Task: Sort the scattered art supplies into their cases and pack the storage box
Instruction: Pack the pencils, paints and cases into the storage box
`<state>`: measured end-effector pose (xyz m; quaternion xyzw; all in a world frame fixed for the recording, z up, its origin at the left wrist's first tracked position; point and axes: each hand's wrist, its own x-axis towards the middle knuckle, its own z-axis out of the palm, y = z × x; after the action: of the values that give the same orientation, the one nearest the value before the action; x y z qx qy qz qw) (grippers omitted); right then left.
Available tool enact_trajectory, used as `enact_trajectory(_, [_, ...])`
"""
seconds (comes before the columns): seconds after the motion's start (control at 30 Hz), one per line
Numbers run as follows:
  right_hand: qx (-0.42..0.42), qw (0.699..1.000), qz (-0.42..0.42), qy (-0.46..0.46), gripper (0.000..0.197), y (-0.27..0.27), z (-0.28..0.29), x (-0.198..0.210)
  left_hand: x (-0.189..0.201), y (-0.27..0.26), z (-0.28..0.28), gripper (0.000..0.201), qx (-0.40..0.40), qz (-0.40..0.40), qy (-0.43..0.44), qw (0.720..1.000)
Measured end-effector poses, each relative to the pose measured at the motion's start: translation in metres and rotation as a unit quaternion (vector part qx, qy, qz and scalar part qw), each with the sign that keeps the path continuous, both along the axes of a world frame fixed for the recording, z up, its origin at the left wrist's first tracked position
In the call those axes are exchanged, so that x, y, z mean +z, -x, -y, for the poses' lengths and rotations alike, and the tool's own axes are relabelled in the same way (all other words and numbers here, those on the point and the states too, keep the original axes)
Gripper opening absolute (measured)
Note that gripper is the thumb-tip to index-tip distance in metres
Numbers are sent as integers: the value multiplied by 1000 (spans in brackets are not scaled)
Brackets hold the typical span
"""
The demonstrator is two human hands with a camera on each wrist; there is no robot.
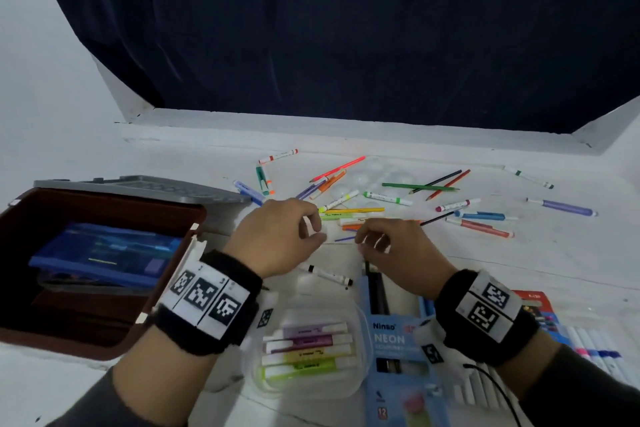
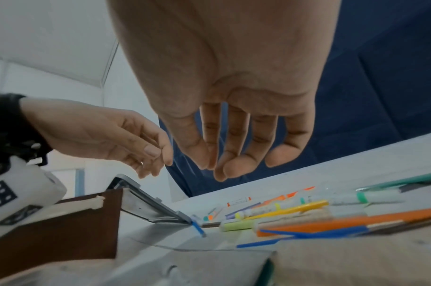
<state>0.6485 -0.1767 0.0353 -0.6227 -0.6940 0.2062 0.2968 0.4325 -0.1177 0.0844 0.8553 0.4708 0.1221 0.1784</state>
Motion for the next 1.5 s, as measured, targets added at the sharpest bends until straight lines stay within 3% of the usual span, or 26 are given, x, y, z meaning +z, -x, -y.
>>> enact_trajectory(0.27, [8,988,140,63,12,-41,-80,-15,-23,-50,-87,17,-15,-149,70,986])
enact_trajectory(0.47, [21,970,212,120,14,-40,-116,-25,-46,-69,-114,30,-14,-224,66,972])
enact_trajectory(0.7, [54,927,342,146,11,-27,-129,-33,-62,-77,-126,21,-4,-249,55,967])
enact_trajectory(0.8, [55,917,360,160,14,-21,-128,-32,-66,-79,-128,23,-7,-255,40,966])
enact_trajectory(0.87, [50,915,369,155,5,-18,-126,-30,-66,-80,-128,25,-12,-259,31,965])
enact_trajectory(1.0, [43,909,383,156,19,-18,-120,-33,-69,-80,-125,33,-19,-264,15,964])
enact_trajectory(1.17, [38,916,371,147,21,-21,-114,-33,-65,-78,-123,28,-26,-260,21,965])
enact_trajectory(1.27, [8,937,330,118,19,-26,-111,-26,-57,-75,-123,29,-28,-227,30,973])
enact_trajectory(1.37, [-33,966,249,64,12,-31,-106,-11,-39,-70,-123,29,-21,-146,50,988])
enact_trajectory(1.5, [-72,993,87,-13,15,-38,-92,11,-10,-59,-110,11,-13,-6,39,999])
